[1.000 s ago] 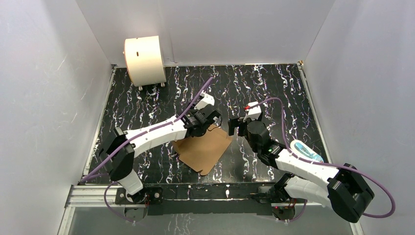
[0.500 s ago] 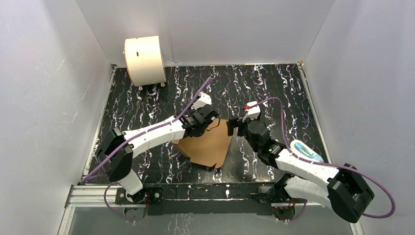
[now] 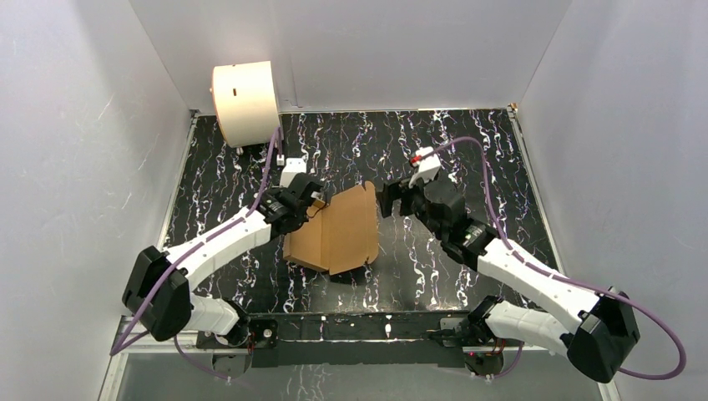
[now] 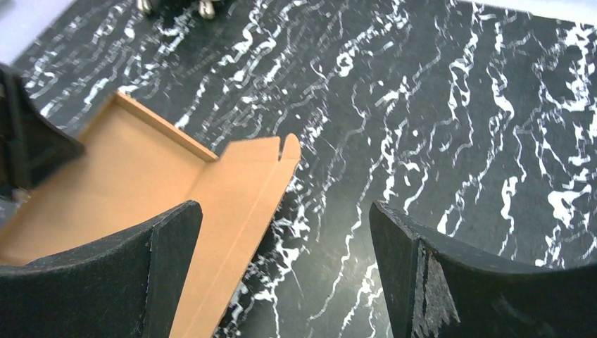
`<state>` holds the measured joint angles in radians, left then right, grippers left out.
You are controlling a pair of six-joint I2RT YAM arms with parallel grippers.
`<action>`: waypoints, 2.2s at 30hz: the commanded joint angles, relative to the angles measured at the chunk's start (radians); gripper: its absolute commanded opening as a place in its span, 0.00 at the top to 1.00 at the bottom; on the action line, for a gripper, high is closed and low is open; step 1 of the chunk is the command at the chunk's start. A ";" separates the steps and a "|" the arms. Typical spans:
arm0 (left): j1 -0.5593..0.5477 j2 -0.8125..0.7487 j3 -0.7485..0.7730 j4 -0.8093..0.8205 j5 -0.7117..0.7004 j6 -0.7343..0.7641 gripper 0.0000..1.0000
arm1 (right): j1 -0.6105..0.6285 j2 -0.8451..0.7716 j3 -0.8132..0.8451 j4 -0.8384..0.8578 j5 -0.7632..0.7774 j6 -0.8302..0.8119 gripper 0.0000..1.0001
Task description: Fold the paper box
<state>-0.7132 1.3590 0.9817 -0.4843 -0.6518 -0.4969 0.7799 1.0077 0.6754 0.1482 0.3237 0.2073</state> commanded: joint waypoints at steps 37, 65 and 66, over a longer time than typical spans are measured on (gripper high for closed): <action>0.096 -0.357 -0.378 0.257 0.323 -0.244 0.41 | 0.225 0.581 0.817 -0.790 -0.033 0.108 0.21; 0.106 -0.731 -0.174 -0.028 0.247 0.134 0.14 | 0.154 0.699 0.997 -0.881 -0.378 -0.431 1.00; 0.107 -0.735 -0.177 -0.026 0.253 0.138 0.13 | 0.133 0.696 0.997 -0.867 -0.438 -0.474 1.00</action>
<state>-0.6113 0.6472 0.8253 -0.5098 -0.4110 -0.4389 0.9813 1.7161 1.6131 -0.7822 0.0978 -0.0620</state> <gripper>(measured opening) 0.862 0.073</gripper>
